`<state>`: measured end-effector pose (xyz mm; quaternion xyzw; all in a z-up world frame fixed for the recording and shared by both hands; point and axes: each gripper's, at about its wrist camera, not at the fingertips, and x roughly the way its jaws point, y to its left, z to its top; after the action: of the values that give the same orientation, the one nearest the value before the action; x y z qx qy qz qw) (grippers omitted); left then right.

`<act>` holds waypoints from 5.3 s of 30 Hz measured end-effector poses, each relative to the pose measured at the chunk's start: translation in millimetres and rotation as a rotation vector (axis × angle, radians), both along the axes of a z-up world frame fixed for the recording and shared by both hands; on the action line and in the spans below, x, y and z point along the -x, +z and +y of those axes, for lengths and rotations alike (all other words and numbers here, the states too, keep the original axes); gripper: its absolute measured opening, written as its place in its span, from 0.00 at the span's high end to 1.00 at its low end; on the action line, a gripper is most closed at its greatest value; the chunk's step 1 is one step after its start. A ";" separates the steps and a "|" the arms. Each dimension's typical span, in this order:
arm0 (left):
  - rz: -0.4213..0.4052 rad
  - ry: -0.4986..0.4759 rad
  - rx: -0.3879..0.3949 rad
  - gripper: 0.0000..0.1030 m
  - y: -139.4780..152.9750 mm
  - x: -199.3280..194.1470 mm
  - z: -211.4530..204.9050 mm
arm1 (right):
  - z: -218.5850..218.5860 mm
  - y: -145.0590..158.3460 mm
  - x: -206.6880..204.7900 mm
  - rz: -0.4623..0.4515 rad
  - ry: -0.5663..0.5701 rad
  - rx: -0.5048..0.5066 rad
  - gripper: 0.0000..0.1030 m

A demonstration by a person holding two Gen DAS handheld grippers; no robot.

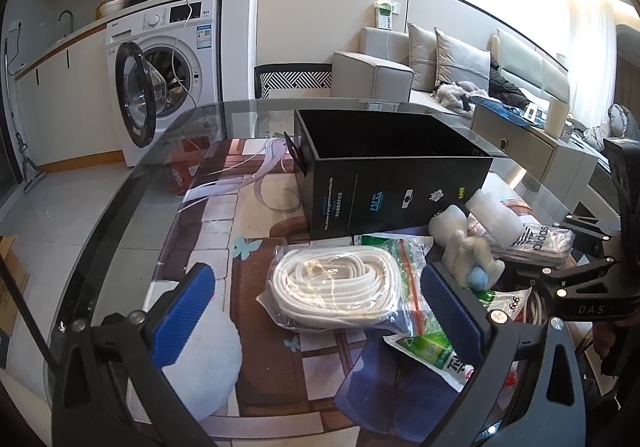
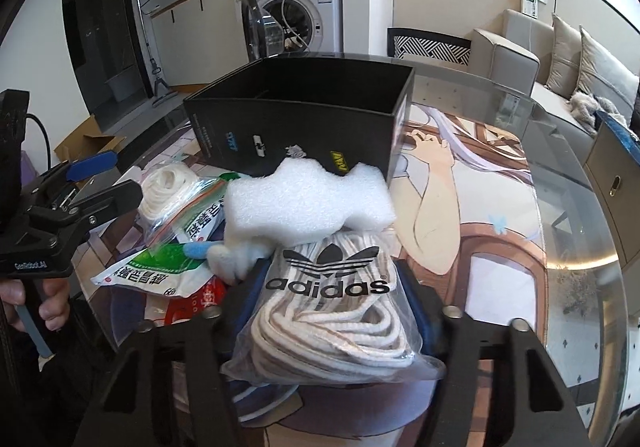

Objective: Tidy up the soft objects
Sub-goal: 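Grasp the bagged adidas shoelace pack with the right gripper, then grasp the bagged white rope coil with the left gripper while the right gripper holds the adidas pack, then lower the rope coil into the black box with the left gripper while the right drops the pack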

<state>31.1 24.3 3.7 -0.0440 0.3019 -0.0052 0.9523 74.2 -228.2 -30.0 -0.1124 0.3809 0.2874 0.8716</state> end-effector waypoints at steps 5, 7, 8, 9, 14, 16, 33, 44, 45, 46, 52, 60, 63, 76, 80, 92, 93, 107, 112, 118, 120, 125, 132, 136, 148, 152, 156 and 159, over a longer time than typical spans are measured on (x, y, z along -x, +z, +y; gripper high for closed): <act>0.004 -0.005 0.000 0.00 -0.7 -0.2 -0.7 | -3.5 1.4 5.3 -0.010 0.004 -0.022 0.51; 0.007 -0.005 0.001 0.00 -1.2 0.2 -0.9 | -4.7 2.8 9.3 -0.019 0.004 -0.025 0.52; 0.008 -0.005 0.002 0.00 -1.0 0.1 -0.5 | -5.2 3.4 11.2 -0.025 0.005 -0.025 0.53; 0.009 -0.005 0.004 0.00 -0.9 0.0 0.1 | -5.9 4.2 13.2 -0.030 0.005 -0.027 0.53; 0.012 0.001 0.012 0.00 0.1 0.8 1.8 | -12.4 9.6 23.4 -0.053 -0.002 -0.047 0.54; 0.015 0.006 0.015 0.00 -0.1 0.8 2.5 | -16.1 12.2 28.3 -0.065 -0.004 -0.058 0.54; 0.058 -0.008 0.017 0.00 -7.0 -6.7 1.1 | -51.6 45.1 62.9 -0.200 -0.074 -0.222 0.54; 0.195 -0.054 0.034 0.00 -18.7 -34.0 -4.4 | -49.5 46.7 62.1 -0.210 -0.061 -0.232 0.54; 0.202 -0.052 0.037 0.00 -19.3 -34.8 -3.4 | -48.5 46.4 60.3 -0.208 -0.059 -0.232 0.54; 0.219 -0.046 0.044 0.00 -21.0 -36.9 -2.7 | -47.5 46.5 60.5 -0.209 -0.057 -0.232 0.54; 0.242 -0.050 0.026 0.08 -24.8 -38.3 -5.8 | -43.9 45.1 58.1 -0.207 -0.044 -0.229 0.54; 0.207 -0.102 0.018 0.37 -20.5 -31.7 -12.8 | -44.5 45.2 57.6 -0.206 -0.043 -0.230 0.54; 0.203 -0.105 0.023 0.41 -18.9 -30.6 -11.6 | -44.0 46.1 57.6 -0.210 -0.042 -0.231 0.54; 0.134 -0.091 0.028 0.42 -1.5 -12.2 -7.8 | -43.1 53.2 66.3 -0.233 -0.029 -0.246 0.54; 0.108 -0.090 0.033 0.42 7.8 -9.1 -7.4 | -41.7 57.7 68.5 -0.242 -0.022 -0.251 0.54; 0.044 -0.112 0.034 0.42 33.2 -11.9 -11.5 | -27.5 77.6 58.4 -0.230 -0.022 -0.254 0.54; 0.037 -0.113 0.037 0.42 36.1 -13.8 -11.5 | -25.4 79.1 56.8 -0.230 -0.023 -0.250 0.54; 0.002 -0.123 0.066 0.42 52.2 -49.5 -15.4 | 1.4 91.6 15.6 -0.209 -0.052 -0.206 0.54; 0.005 -0.119 0.068 0.42 55.0 -62.5 -15.8 | 10.4 95.9 2.8 -0.209 -0.051 -0.191 0.54; 0.013 -0.110 0.070 0.42 56.0 -77.4 -14.7 | 20.4 96.6 -13.9 -0.196 -0.053 -0.172 0.54; 0.020 -0.106 0.074 0.42 54.8 -83.7 -13.7 | 25.2 95.6 -19.9 -0.192 -0.054 -0.160 0.54; 0.043 -0.096 0.068 0.42 49.9 -97.2 -13.0 | 33.3 88.9 -34.8 -0.167 -0.059 -0.131 0.54; 0.073 -0.088 0.070 0.41 41.9 -111.9 -13.7 | 41.0 79.8 -54.4 -0.148 -0.059 -0.112 0.54; 0.082 -0.093 0.058 0.41 39.2 -118.6 -17.3 | 44.6 74.2 -64.4 -0.138 -0.058 -0.097 0.54; 0.087 -0.101 0.020 0.42 34.6 -129.3 -23.4 | 42.2 65.4 -79.8 -0.128 -0.053 -0.103 0.54; 0.088 -0.114 0.016 0.41 34.5 -129.4 -25.3 | 40.6 66.3 -81.9 -0.134 -0.059 -0.107 0.54; 0.094 -0.117 0.016 0.39 35.0 -131.3 -26.7 | 38.1 66.6 -82.7 -0.134 -0.068 -0.117 0.54; 0.095 -0.115 0.021 0.34 36.0 -131.5 -24.9 | 36.0 67.1 -84.9 -0.131 -0.074 -0.128 0.54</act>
<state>162.5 -0.6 39.8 -0.0369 0.3488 -0.0609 0.9345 159.0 -192.3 37.1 -0.0609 0.3079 0.2709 0.9100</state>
